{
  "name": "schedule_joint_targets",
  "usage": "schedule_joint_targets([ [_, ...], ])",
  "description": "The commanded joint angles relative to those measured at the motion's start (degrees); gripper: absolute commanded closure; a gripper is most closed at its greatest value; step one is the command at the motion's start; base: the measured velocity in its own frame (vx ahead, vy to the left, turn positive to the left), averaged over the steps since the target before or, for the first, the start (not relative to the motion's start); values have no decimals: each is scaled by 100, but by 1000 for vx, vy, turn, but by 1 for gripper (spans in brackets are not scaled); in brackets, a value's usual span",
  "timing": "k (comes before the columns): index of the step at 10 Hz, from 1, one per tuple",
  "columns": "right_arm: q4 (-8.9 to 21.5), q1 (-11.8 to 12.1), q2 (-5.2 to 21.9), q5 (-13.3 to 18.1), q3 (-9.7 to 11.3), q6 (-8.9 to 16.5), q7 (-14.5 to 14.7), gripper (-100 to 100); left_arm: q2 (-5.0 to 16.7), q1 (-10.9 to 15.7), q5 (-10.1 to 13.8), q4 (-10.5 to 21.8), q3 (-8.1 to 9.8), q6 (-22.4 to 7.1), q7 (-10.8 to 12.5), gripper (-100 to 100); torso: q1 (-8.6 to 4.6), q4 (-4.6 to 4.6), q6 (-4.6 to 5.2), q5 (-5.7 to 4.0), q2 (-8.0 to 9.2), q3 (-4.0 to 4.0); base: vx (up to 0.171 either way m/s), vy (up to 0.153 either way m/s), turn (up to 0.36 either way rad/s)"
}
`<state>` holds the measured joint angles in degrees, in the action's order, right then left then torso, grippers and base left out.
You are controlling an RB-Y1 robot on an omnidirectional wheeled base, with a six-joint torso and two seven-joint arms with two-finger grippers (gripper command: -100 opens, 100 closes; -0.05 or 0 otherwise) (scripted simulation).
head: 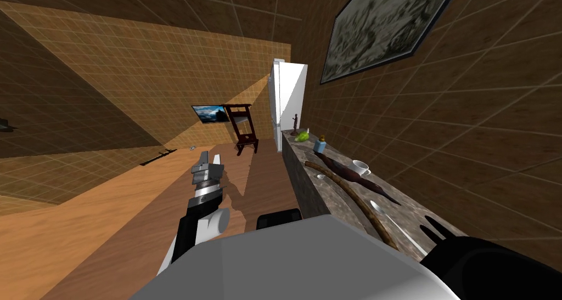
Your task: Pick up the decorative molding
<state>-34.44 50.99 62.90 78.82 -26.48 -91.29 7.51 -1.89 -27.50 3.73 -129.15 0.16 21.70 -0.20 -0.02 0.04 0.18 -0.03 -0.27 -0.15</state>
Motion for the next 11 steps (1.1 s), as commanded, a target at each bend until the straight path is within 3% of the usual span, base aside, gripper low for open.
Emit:
schedule_joint_targets([
  [1,160,34,-113,156,109,-128,14,-100,0,0,0,0,0,0,0,0,0,0,0,0,0,0,27,-21,72],
  [3,34,102,-118,118,63,-94,-37,-100,0,0,0,0,0,0,0,0,2,0,0,1,1,0,15,-11,27],
  [4,46,101,-120,123,67,-102,-29,0,0,0,0,0,0,0,0,0,5,-1,1,2,4,2,0,0,0],
  [5,24,-43,-157,380,-72,-162,-58,-100,0,0,0,0,0,0,0,0,7,-1,1,3,7,4,0,1,-77],
  [6,4,-186,-194,545,-211,-222,-86,-100,0,0,0,0,0,0,0,0,9,-2,2,2,8,5,-1,6,-116],
  [9,-16,-330,-231,895,-350,-282,-115,-100,0,0,0,0,0,0,0,0,10,-2,2,3,9,5,-1,5,-49],
  [11,-57,-617,-305,1302,-627,-402,-171,-100,0,0,0,0,0,0,0,0,9,-2,1,3,9,5,-2,3,-83],
])
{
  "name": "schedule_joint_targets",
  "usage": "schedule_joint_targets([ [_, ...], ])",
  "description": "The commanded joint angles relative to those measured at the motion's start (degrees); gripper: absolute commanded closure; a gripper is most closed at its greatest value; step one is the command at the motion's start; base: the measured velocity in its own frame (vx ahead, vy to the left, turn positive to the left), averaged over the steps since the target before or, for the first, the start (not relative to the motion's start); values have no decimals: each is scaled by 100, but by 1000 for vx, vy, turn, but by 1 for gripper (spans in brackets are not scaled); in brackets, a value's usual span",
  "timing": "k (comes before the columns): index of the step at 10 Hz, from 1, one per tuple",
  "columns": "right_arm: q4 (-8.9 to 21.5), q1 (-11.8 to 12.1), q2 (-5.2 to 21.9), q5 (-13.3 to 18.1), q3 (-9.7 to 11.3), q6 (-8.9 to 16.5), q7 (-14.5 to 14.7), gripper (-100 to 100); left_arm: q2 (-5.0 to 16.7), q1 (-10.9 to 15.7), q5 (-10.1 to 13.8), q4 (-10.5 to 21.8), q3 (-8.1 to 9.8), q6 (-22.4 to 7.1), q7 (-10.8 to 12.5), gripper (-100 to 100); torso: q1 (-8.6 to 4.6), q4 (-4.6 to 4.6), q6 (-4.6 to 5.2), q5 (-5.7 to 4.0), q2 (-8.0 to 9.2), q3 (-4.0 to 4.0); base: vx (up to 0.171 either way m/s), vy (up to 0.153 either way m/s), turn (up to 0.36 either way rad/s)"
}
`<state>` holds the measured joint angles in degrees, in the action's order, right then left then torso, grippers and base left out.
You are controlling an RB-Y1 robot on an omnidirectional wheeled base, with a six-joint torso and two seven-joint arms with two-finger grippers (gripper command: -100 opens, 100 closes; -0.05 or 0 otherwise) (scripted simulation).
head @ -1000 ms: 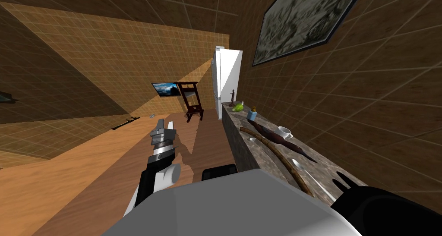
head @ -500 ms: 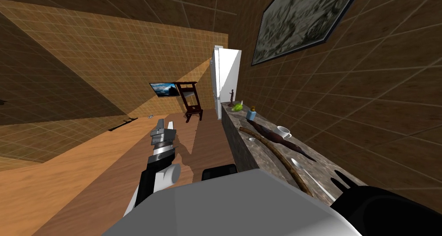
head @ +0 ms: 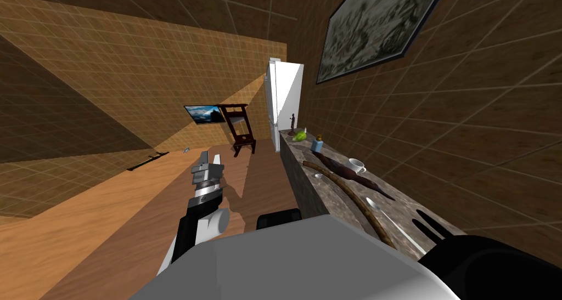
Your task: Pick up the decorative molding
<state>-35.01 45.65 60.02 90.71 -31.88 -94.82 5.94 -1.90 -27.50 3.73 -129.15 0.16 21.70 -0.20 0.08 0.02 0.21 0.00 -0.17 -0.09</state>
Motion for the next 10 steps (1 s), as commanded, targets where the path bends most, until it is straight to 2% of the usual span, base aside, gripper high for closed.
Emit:
schedule_joint_targets([
  [1,0,-82,-16,222,-88,-49,-15,-100,0,0,0,0,0,0,0,0,0,0,0,0,0,0,-1,6,-44],
  [3,-40,-369,-90,618,-365,-169,-71,-100,0,0,0,0,0,0,0,0,-1,0,-1,0,-1,-1,0,5,-93],
  [4,-40,-369,-90,737,-365,-169,-71,-100,0,0,0,0,0,0,0,0,0,0,0,0,-1,-1,0,5,-32],
  [5,-60,-513,-127,938,-504,-229,-100,-100,0,0,0,0,0,0,0,0,1,0,-2,1,-1,0,-1,3,-50],
  [6,-60,-513,-127,995,-504,-229,-100,-100,0,0,0,0,0,0,0,0,0,0,-1,0,-1,0,-1,3,-48],
  [8,-101,-800,-201,1395,-782,-350,-156,-100,0,0,0,0,0,0,0,0,-1,0,-1,-1,0,0,-2,4,-90],
  [9,-101,-800,-201,1510,-782,-350,-156,-100,0,0,0,0,0,0,0,0,-5,-1,-4,-5,-1,0,-1,6,-37],
  [10,-67,-796,-175,1427,-751,-342,-139,-100,0,0,0,0,0,0,0,0,-6,-1,-2,-8,0,0,0,0,0],
])
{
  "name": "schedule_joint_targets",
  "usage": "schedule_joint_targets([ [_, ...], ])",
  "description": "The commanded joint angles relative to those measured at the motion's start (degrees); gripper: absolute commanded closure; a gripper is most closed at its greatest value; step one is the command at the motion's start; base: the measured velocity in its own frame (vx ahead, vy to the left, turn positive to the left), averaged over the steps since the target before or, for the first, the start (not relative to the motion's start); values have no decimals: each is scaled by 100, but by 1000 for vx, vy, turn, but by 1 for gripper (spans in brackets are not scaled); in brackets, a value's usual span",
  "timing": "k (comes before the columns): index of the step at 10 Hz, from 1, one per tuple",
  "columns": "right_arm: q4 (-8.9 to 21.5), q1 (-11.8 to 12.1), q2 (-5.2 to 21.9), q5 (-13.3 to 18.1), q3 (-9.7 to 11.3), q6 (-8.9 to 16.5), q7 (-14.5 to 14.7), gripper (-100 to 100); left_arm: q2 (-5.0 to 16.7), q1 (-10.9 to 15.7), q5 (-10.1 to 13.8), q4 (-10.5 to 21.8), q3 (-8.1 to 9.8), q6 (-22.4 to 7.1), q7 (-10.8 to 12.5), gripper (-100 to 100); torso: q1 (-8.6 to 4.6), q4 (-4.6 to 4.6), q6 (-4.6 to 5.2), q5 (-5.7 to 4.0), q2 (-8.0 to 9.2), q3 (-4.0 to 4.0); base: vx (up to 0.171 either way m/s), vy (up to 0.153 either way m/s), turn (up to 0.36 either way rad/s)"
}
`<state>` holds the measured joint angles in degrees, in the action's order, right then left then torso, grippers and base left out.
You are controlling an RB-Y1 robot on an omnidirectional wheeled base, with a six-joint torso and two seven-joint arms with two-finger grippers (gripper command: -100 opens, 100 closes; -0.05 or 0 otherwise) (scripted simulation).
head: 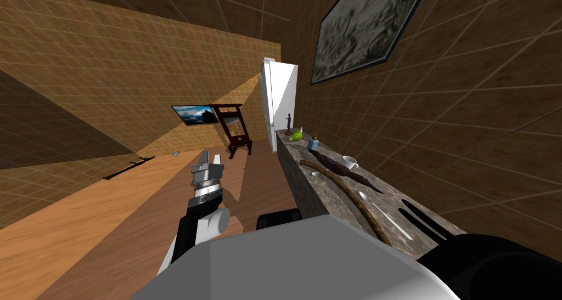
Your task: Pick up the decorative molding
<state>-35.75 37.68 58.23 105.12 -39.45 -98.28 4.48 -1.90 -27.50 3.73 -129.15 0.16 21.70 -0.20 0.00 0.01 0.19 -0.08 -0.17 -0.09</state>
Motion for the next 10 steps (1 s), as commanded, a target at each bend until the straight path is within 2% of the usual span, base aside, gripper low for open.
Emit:
schedule_joint_targets([
  [1,0,0,0,0,0,0,0,100,0,0,0,0,0,0,0,0,0,0,0,0,0,0,0,0,0],
  [5,3,3,-2,-1,3,-8,-1,100,0,0,0,0,0,0,0,0,-11,-3,-2,-4,4,3,0,0,0],
  [6,3,2,-2,-1,3,-7,-1,0,0,0,0,0,0,0,0,0,-12,-2,-2,-4,3,3,0,0,0],
  [7,-6,141,15,-189,114,56,18,100,0,0,0,0,0,0,0,0,-12,-2,-2,-4,3,2,1,-4,62],
  [9,34,428,89,-576,392,177,74,100,0,0,0,0,0,0,0,0,-14,-1,-7,-3,2,2,2,-8,123],
  [10,34,428,89,-704,392,177,74,100,0,0,0,0,0,0,0,0,-15,0,-7,-2,1,1,1,-8,38],
])
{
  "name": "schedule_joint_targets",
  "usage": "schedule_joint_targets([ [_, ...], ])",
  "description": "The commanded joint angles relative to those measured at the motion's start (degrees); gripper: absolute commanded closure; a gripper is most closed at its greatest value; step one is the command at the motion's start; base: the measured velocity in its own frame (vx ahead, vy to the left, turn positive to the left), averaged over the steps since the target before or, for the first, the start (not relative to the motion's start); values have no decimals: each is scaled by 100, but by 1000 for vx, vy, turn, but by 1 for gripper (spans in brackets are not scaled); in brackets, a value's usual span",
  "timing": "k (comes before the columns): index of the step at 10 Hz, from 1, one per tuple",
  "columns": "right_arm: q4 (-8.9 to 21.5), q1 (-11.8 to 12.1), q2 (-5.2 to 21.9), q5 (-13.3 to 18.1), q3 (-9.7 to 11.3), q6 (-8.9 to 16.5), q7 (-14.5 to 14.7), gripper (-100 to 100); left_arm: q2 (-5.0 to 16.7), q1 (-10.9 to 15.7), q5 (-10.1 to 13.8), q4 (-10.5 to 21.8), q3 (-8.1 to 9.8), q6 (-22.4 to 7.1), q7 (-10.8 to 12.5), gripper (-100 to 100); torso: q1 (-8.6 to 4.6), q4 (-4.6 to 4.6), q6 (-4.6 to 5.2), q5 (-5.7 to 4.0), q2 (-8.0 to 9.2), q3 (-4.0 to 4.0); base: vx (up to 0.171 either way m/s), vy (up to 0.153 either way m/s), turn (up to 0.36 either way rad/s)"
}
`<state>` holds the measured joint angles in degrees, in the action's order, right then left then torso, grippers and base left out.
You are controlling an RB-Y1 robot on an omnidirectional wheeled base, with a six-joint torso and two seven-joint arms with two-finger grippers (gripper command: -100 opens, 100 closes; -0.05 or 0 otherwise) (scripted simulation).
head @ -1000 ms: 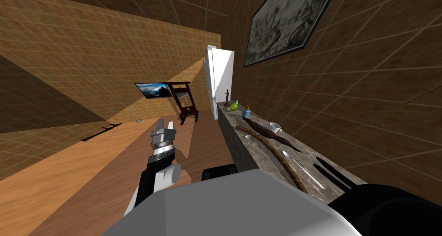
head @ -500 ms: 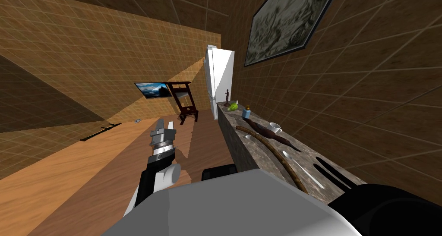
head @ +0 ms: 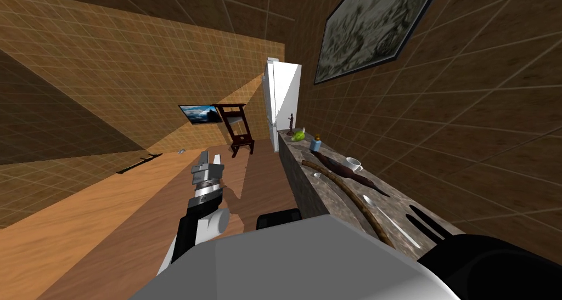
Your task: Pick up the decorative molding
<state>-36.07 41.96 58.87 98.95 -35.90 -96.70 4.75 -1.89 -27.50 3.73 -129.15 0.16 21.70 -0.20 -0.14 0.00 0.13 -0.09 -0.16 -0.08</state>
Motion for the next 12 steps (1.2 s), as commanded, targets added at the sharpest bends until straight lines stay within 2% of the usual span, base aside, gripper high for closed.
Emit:
schedule_joint_targets([
  [1,86,143,62,-286,175,78,76,100,0,0,0,0,0,0,0,0,0,0,0,0,0,0,2,-4,65],
  [2,86,143,62,-345,175,78,76,100,0,0,0,0,0,0,0,0,3,1,0,2,0,0,1,-4,34],
  [4,126,429,136,-734,453,199,132,100,0,0,0,0,0,0,0,0,8,1,2,5,0,-1,1,-4,89],
  [5,126,429,136,-860,453,199,132,100,0,0,0,0,0,0,0,0,8,3,3,7,0,-2,-1,-6,46],
  [6,147,573,173,-1053,592,259,161,100,0,0,0,0,0,0,0,0,10,2,2,9,-2,-2,0,-3,67],
  [7,147,573,173,-1118,592,259,161,100,0,0,0,0,0,0,0,0,12,3,3,11,-2,-3,1,-4,34],
  [8,167,716,210,-1334,731,319,189,100,0,0,0,0,0,0,0,0,13,2,4,11,-3,-3,1,-2,83],
  [9,167,716,210,-1375,731,319,189,100,0,0,0,0,0,0,0,0,15,4,3,14,-3,-4,0,-5,34],
  [11,207,1003,284,-1771,1009,439,246,100,0,0,0,0,0,0,0,0,18,5,4,16,-4,-4,1,-3,101],
  [12,207,1003,284,-1890,1009,439,246,100,0,0,0,0,0,0,0,0,18,6,2,18,-6,-6,1,-8,32],
])
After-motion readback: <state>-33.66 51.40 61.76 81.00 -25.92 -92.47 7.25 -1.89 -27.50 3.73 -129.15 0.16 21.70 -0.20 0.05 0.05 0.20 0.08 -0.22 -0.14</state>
